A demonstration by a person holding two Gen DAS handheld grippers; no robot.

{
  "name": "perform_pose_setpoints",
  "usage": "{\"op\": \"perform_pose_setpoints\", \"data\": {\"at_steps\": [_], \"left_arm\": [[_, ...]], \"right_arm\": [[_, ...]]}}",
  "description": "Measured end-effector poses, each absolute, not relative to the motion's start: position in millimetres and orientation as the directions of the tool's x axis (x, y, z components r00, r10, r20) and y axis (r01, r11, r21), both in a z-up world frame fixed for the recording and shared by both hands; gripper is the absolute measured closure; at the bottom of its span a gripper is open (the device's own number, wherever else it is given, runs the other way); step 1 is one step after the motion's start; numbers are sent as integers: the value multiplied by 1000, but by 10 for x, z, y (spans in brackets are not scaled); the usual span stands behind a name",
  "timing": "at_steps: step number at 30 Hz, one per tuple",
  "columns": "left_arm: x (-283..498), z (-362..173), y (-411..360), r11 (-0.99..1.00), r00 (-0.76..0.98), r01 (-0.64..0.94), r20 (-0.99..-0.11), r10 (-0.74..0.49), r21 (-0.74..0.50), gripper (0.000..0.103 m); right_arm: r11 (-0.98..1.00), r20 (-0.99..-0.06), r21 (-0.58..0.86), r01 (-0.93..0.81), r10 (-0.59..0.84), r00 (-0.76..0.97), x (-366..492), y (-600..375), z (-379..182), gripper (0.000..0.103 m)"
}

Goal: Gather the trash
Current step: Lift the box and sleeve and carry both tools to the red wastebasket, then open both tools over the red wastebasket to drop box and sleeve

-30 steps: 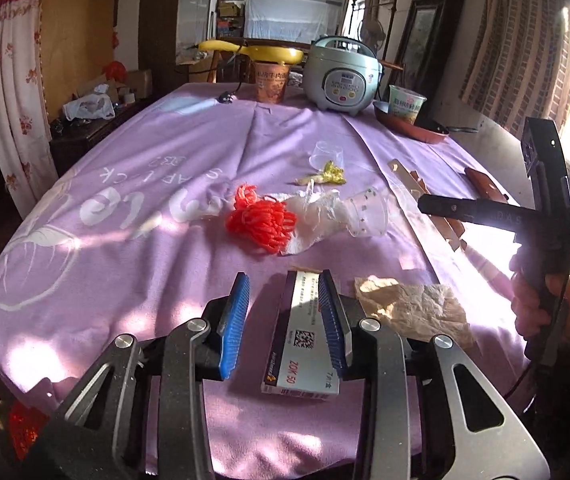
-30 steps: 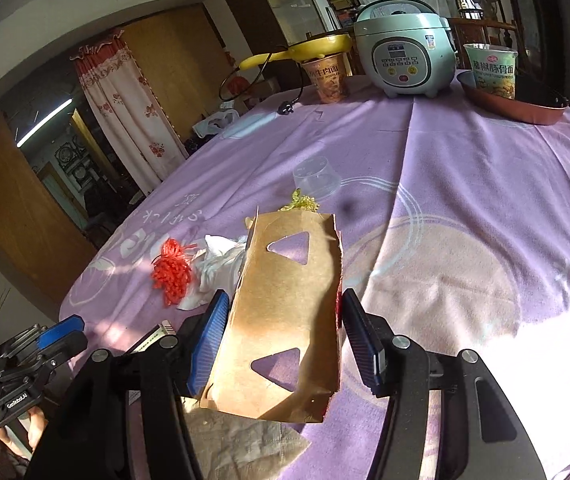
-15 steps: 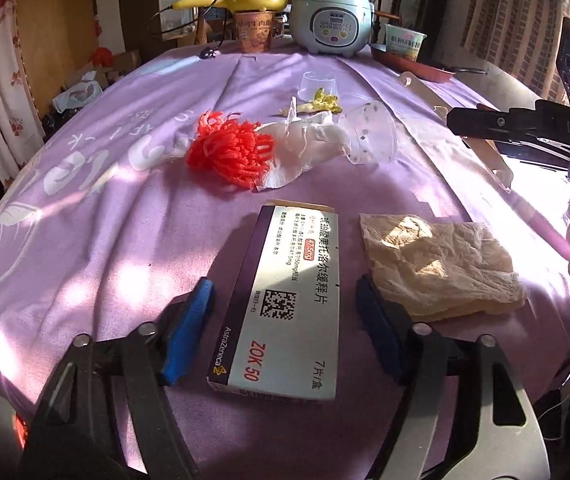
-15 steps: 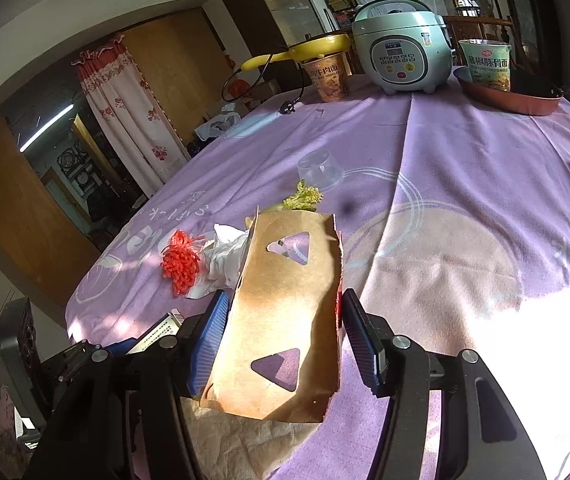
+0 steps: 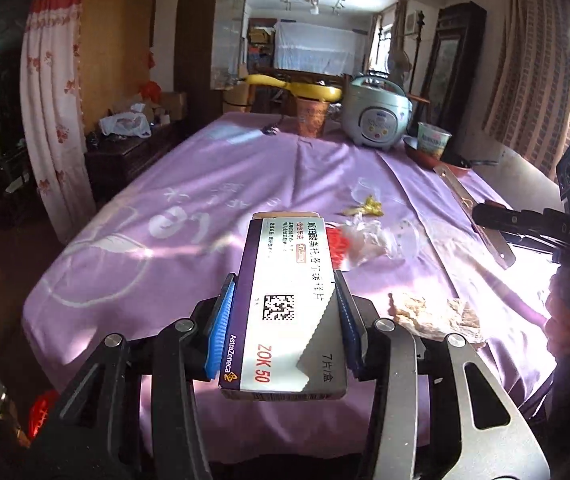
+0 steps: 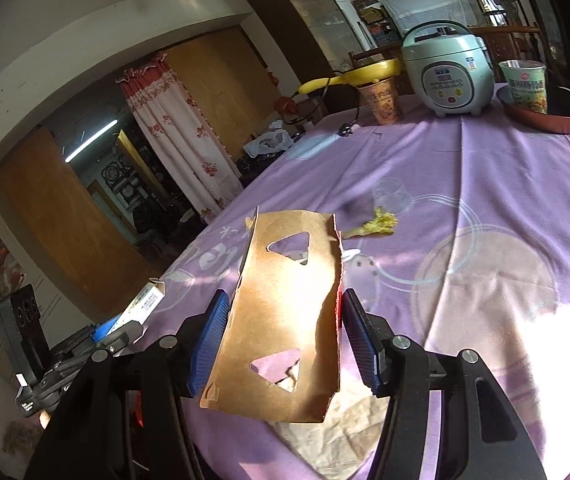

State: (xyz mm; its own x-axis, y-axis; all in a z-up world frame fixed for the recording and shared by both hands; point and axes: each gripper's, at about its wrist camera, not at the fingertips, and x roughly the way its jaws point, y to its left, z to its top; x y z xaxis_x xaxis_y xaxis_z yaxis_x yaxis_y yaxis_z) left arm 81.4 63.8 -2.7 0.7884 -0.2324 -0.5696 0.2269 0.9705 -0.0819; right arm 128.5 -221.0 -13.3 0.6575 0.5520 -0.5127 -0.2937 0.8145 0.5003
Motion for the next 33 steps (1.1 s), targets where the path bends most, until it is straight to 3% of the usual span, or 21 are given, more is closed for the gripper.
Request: {"op": "perform_pose_setpoints", "data": {"at_steps": [5, 12, 20, 22, 24, 26, 33], "left_arm": [[513, -47, 1330, 996, 815, 52, -573, -86, -75, 57], [99, -589, 2389, 967, 738, -216, -671, 73, -132, 57], [53, -1253, 3117, 905, 628, -377, -773, 92, -199, 55], [9, -1355, 3290, 883, 617, -405, -784, 74, -235, 48], [-79, -1420, 3459, 862, 612, -438, -787, 76, -257, 33], [-155, -1427, 3580, 845, 614, -468, -783, 102, -257, 27], [-381, -1355, 3889, 799, 607, -559, -765, 214, -220, 18]], "right_arm": [[760, -499, 516, -395, 642, 583, 1241, -1762, -19, 45], [690, -531, 504, -521, 722, 443, 1174, -935, 0, 46], [623, -617, 472, -624, 738, 271, 1134, 156, -154, 46], [605, -640, 464, -646, 734, 228, 1121, 443, -215, 46], [586, -662, 460, -667, 727, 183, 1101, 725, -282, 46], [565, -681, 457, -687, 719, 137, 1062, 993, -353, 46], [481, -749, 461, -745, 661, -37, 943, 1986, -722, 45]]}}
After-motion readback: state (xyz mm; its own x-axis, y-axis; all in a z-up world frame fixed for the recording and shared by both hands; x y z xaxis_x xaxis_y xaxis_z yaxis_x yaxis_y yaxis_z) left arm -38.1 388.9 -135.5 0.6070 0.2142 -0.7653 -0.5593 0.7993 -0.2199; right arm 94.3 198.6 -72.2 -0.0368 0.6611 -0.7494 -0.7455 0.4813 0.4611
